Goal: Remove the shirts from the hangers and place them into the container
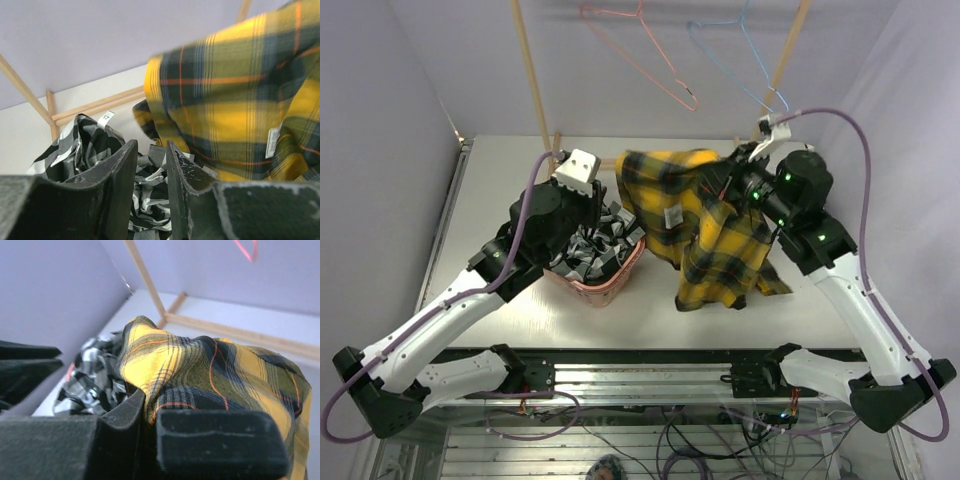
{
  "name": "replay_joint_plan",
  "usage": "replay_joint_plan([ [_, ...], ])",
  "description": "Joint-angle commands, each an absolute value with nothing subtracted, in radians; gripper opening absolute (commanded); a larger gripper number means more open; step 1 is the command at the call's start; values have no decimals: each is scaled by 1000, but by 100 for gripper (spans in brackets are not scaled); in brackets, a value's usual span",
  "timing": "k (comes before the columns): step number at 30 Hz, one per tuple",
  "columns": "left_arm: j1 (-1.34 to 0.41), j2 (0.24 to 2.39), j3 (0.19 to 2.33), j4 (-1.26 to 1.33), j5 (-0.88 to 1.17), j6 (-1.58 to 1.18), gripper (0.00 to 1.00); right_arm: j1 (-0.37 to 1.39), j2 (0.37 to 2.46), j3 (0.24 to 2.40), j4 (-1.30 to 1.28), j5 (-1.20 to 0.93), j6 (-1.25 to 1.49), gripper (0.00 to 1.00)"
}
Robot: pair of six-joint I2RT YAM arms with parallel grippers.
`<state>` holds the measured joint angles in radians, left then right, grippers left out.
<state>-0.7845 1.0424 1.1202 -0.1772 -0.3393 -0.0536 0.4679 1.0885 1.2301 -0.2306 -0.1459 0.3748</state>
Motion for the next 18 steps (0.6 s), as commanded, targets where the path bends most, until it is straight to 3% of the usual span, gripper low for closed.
replay_joint_plan([
  [1, -783, 969, 1079, -79, -400, -66, 41, 488, 1127, 1436, -231, -195, 329, 0],
  [18, -784, 813, 975, 31, -536, -76, 42, 541, 1550, 2391, -258, -408, 355, 0],
])
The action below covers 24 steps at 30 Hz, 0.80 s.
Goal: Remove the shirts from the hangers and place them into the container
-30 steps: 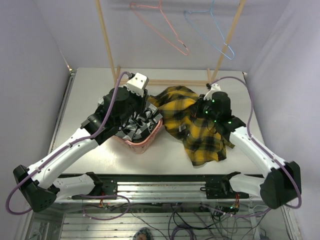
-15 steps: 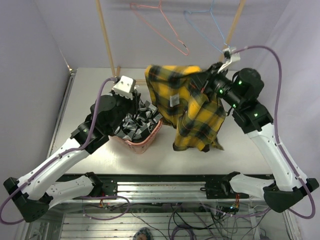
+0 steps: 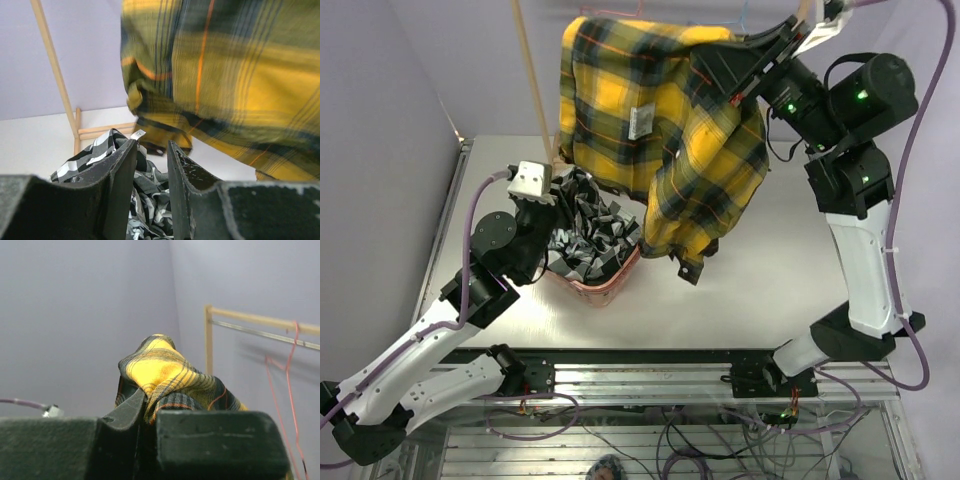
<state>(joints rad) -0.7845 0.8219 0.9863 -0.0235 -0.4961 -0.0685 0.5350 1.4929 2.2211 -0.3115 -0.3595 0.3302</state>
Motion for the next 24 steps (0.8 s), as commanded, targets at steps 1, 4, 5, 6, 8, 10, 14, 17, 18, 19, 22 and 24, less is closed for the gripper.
replay_joint_plan([
  [1, -784, 816, 976, 28, -538, -78, 42, 541, 1565, 2432, -235, -417, 370, 0],
  [4, -784, 818, 981, 22, -544, -77, 42, 541, 1584, 2475, -144, -440, 425, 0],
  [5, -783, 816, 981, 23, -548, -75, 41, 541, 1583, 2474, -106, -449, 447, 0],
  [6, -783, 813, 979, 25, -552, -75, 41, 541, 1583, 2477, -71, -457, 468, 0],
  [8, -783, 805, 974, 32, -558, -73, 41, 541, 1586, 2500, -17, -462, 506, 0],
  [10, -783, 794, 970, 36, -565, -72, 41, 541, 1588, 2503, 26, -475, 548, 0],
  [14, -783, 753, 964, 39, -593, -70, 40, 541, 1613, 2520, 50, -521, 605, 0],
  [17, -781, 683, 930, 73, -634, -75, 39, 541, 1614, 2497, 80, -549, 641, 0],
  [18, -781, 653, 911, 93, -645, -76, 39, 541, 1613, 2489, 87, -555, 651, 0],
  [19, -779, 622, 891, 118, -656, -77, 39, 541, 1619, 2487, 91, -565, 660, 0],
  [22, -770, 544, 839, 181, -697, -77, 39, 541, 1641, 2466, 100, -595, 687, 0],
  [24, -761, 513, 822, 196, -722, -82, 38, 541, 1664, 2453, 91, -611, 691, 0],
])
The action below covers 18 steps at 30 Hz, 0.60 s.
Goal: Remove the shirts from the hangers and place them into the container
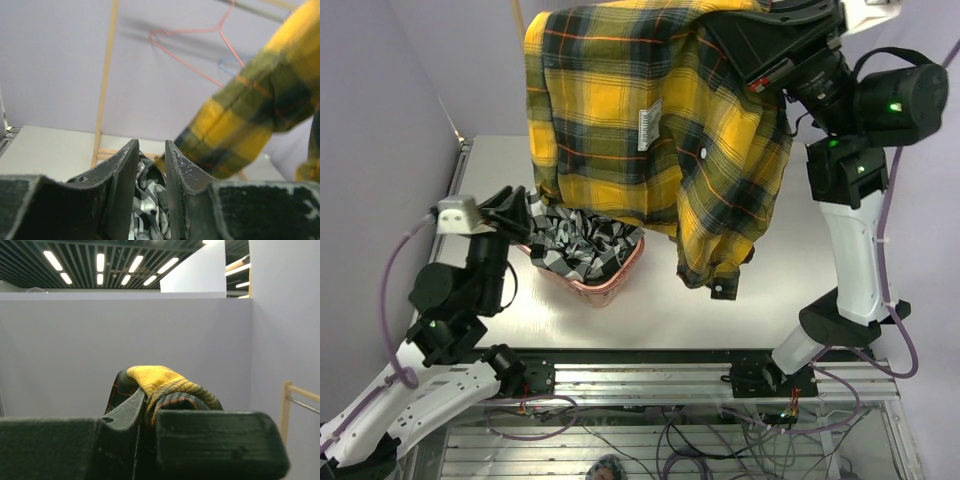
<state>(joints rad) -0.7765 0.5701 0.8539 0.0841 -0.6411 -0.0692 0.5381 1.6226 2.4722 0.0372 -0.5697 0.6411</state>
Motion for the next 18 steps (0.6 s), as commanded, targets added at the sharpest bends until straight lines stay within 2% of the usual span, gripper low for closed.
replay_joint_plan([
  [1, -759, 507, 816, 200, -729, -85, 39, 541, 1678, 2447, 90, -620, 695, 0],
  [11, -751, 506, 818, 190, -744, -93, 38, 558, 1881, 2481, 64, -693, 726, 0],
  [18, -750, 508, 807, 202, -743, -93, 37, 666, 1934, 2415, -32, -649, 588, 0],
])
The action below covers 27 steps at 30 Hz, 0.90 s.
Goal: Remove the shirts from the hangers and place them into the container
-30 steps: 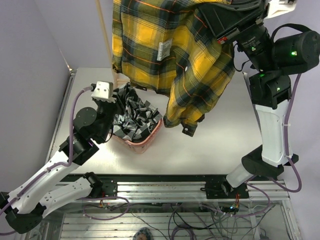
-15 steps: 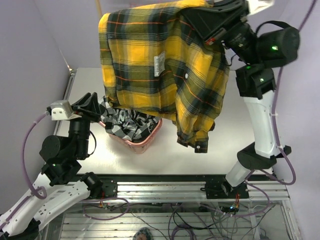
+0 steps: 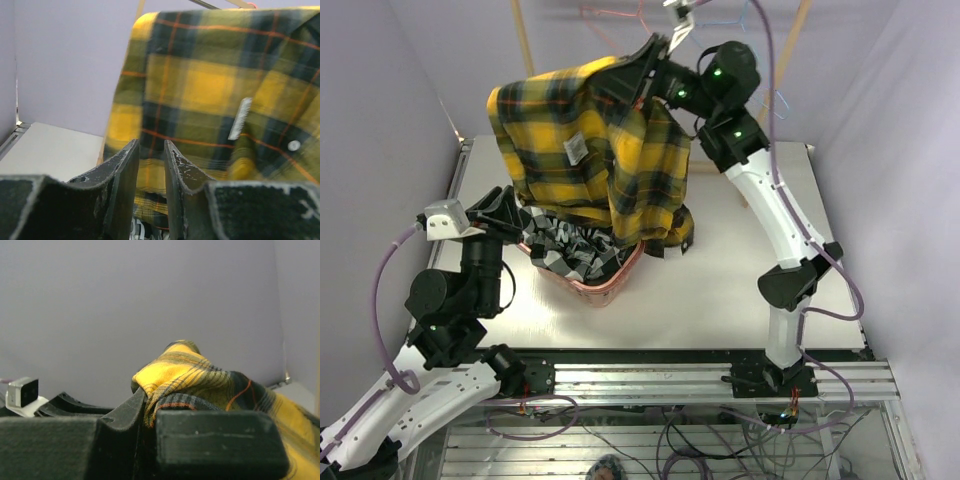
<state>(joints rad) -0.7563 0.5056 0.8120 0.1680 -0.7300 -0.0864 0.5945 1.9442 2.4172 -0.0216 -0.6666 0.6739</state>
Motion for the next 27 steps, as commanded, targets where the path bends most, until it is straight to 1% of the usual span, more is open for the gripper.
replay_joint_plan([
  [1, -750, 510, 809, 197, -741, -94, 37, 684, 1944, 2416, -52, -638, 565, 0],
  [4, -749, 519, 819, 187, -742, -98, 37, 755, 1955, 2389, -137, -557, 466, 0],
  [9, -750, 503, 811, 196, -743, -98, 37, 824, 1934, 2229, -240, -344, 312, 0],
  [11, -751, 497, 806, 201, -740, -98, 37, 835, 1901, 2112, -236, -260, 296, 0],
  [15, -750, 506, 810, 197, -729, -102, 37, 839, 1812, 1802, -124, -121, 311, 0],
  [18, -751, 520, 818, 185, -717, -107, 36, 844, 1790, 1636, -73, -98, 323, 0],
  [22, -751, 535, 822, 180, -709, -110, 36, 884, 1832, 1549, -93, -98, 305, 0],
  [27, -751, 553, 822, 175, -708, -112, 36, 959, 1935, 1509, -174, 11, 271, 0],
])
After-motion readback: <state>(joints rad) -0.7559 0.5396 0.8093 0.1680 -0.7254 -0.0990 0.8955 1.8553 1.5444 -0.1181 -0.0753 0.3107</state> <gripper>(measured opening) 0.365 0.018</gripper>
